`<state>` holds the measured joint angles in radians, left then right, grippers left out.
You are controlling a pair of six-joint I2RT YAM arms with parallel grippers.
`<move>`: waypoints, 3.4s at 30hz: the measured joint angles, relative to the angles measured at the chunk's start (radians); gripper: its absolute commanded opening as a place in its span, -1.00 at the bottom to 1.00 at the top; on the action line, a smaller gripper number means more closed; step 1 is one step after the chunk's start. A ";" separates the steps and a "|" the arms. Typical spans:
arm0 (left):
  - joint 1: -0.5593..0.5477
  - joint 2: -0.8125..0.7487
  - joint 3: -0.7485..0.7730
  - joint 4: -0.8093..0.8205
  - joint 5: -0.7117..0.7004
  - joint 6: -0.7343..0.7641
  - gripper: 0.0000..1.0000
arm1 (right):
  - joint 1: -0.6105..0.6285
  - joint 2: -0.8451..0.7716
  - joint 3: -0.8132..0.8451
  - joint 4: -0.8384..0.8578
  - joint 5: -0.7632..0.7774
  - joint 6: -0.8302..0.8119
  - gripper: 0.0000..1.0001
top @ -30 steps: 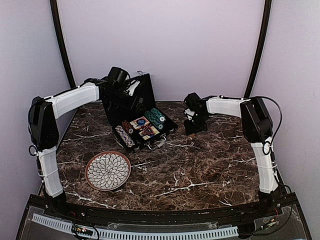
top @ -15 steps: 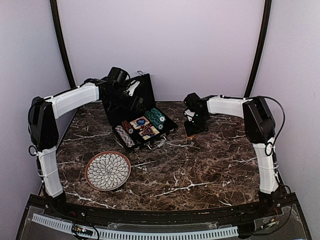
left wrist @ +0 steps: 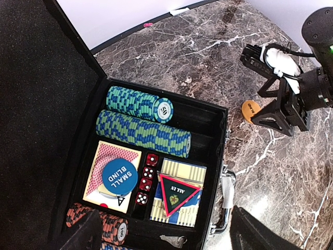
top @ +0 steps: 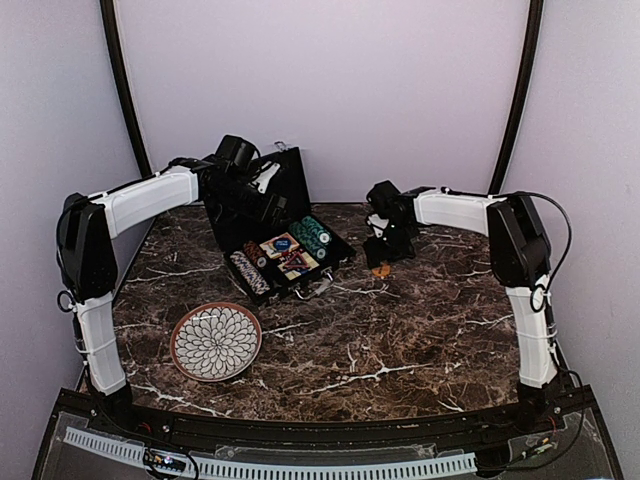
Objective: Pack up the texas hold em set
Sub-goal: Move the big blind button to the center of the board.
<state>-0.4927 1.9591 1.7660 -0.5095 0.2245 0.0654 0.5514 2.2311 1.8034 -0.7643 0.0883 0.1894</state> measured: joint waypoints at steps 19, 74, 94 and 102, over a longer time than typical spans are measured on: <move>0.000 0.000 0.000 0.000 0.004 0.000 0.74 | -0.003 0.056 0.009 0.048 -0.025 -0.015 -0.03; -0.023 -0.073 -0.112 0.050 0.024 -0.009 0.73 | 0.130 -0.230 -0.411 0.114 -0.171 -0.029 0.41; -0.063 -0.114 -0.229 0.098 0.014 0.002 0.64 | 0.351 -0.279 -0.495 0.184 -0.260 -0.062 0.31; -0.140 -0.208 -0.375 0.150 0.000 0.029 0.63 | 0.396 -0.410 -0.606 0.236 -0.310 -0.075 0.35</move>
<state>-0.6323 1.7508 1.3907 -0.3595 0.2241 0.0948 0.9470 1.8206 1.1976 -0.5285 -0.2218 0.1146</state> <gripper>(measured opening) 0.817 0.663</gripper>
